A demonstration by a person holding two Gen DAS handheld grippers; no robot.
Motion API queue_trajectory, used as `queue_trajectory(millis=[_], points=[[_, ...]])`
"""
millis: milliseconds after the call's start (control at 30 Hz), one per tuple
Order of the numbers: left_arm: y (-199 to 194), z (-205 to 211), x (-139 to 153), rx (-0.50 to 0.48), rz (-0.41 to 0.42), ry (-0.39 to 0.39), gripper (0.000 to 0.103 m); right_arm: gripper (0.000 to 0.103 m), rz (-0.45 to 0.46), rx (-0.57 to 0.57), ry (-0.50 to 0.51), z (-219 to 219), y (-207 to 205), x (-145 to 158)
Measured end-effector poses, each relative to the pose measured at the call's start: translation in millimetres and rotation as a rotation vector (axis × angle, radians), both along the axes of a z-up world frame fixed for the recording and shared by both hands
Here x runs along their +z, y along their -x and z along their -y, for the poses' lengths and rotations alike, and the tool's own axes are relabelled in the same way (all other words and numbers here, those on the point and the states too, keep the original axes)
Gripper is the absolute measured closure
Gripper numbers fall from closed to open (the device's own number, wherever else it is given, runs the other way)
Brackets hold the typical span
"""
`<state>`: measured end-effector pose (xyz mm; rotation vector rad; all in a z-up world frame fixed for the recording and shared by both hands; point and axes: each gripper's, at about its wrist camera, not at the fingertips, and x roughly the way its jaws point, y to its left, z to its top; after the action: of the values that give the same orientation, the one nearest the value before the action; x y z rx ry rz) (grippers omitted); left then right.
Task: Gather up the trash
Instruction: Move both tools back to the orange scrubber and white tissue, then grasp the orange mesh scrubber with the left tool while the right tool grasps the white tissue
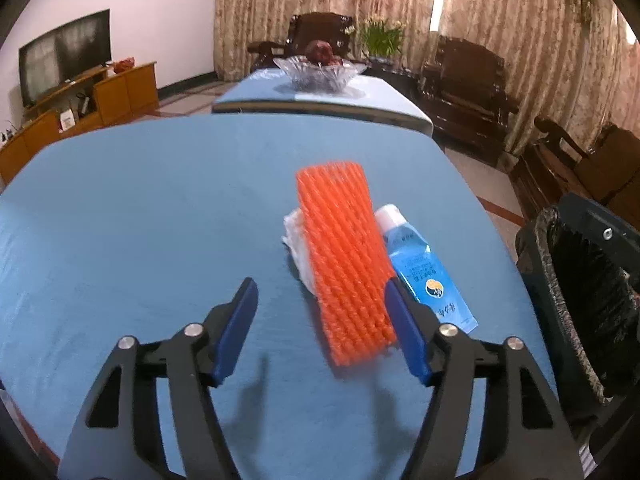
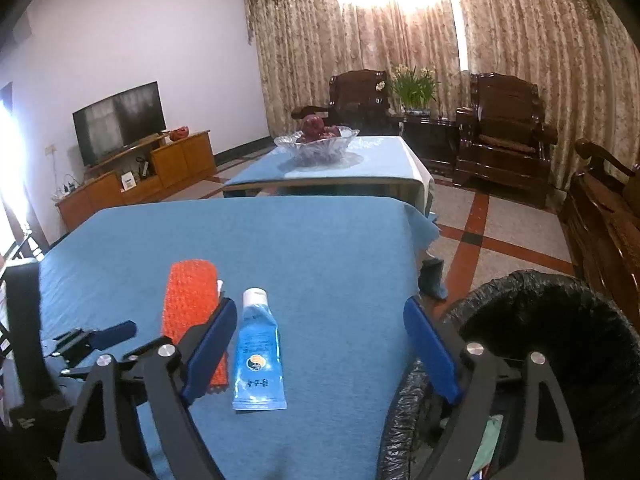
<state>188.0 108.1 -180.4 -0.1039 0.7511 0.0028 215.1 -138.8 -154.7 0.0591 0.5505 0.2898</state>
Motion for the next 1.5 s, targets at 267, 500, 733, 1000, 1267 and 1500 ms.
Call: queue_trajectory(millis=[267, 500, 733, 1000, 1267, 1500], points=[[-13, 11, -23, -0.034, -0.066, 0.050, 0.088, 0.019, 0.001, 0.017, 0.023, -6, -5, -5], [-2, 9, -6, -0.047, -0.027, 0.076, 0.091, 0.019, -0.002, 0.034, 0.020, -14, -7, -6], [16, -16, 17, -0.001, 0.026, 0.122, 0.091, 0.019, 0.006, 0.060, 0.015, -28, -6, -6], [25, -54, 15, 0.104, 0.007, 0.068, 0.092, 0.020, -0.025, 0.102, 0.010, -59, -15, -22], [18, -76, -3, 0.146, -0.044, 0.051, 0.092, 0.032, -0.088, 0.179, 0.014, -100, -27, -43], [17, -96, -6, 0.179, -0.047, 0.040, 0.092, 0.055, -0.150, 0.266, 0.038, -141, -34, -59]])
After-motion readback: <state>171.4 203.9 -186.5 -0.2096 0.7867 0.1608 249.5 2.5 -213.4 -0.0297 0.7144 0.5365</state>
